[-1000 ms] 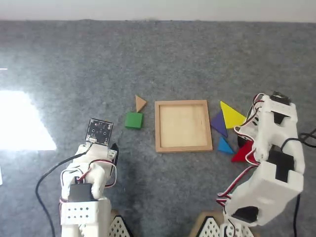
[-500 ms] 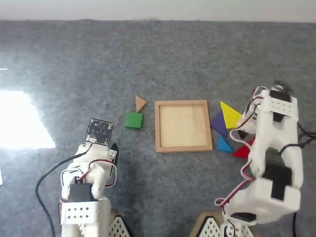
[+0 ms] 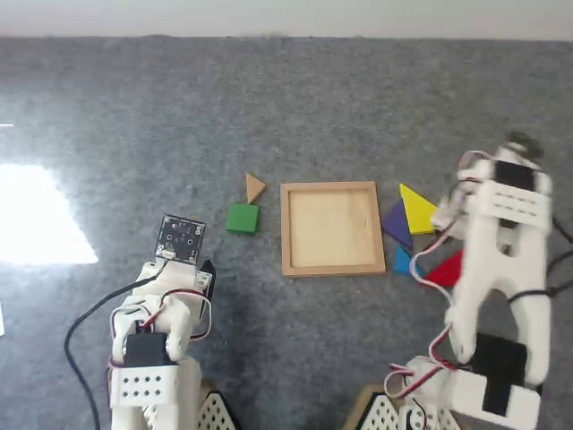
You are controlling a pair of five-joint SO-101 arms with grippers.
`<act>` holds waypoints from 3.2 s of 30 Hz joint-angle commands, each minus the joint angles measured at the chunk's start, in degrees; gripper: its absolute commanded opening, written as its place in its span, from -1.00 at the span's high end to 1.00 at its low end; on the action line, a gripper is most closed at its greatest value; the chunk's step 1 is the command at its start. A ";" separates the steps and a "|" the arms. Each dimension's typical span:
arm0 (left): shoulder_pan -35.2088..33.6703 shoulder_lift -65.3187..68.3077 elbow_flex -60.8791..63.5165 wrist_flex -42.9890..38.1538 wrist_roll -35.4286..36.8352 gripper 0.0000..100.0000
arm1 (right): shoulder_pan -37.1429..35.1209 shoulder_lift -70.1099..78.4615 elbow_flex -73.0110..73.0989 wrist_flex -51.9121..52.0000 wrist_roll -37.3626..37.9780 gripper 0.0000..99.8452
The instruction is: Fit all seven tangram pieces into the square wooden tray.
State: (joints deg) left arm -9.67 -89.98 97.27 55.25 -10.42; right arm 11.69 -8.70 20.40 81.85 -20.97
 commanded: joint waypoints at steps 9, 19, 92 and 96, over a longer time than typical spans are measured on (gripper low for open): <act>-0.35 -0.97 -0.48 0.00 -0.70 0.70 | 0.40 16.57 -3.08 -9.80 -7.82 0.30; -0.35 -0.97 -0.48 0.00 -0.70 0.70 | 0.75 21.23 -3.52 -12.26 -11.87 0.30; -0.35 -0.97 -0.48 0.00 -0.70 0.70 | 0.92 14.20 -5.45 -8.40 -0.44 0.35; -0.35 -0.97 -0.48 0.00 -0.70 0.70 | -0.92 18.15 -3.08 -13.32 0.79 0.26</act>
State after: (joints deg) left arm -9.67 -89.98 97.27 55.25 -10.42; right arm 11.60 7.74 17.05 72.53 -21.49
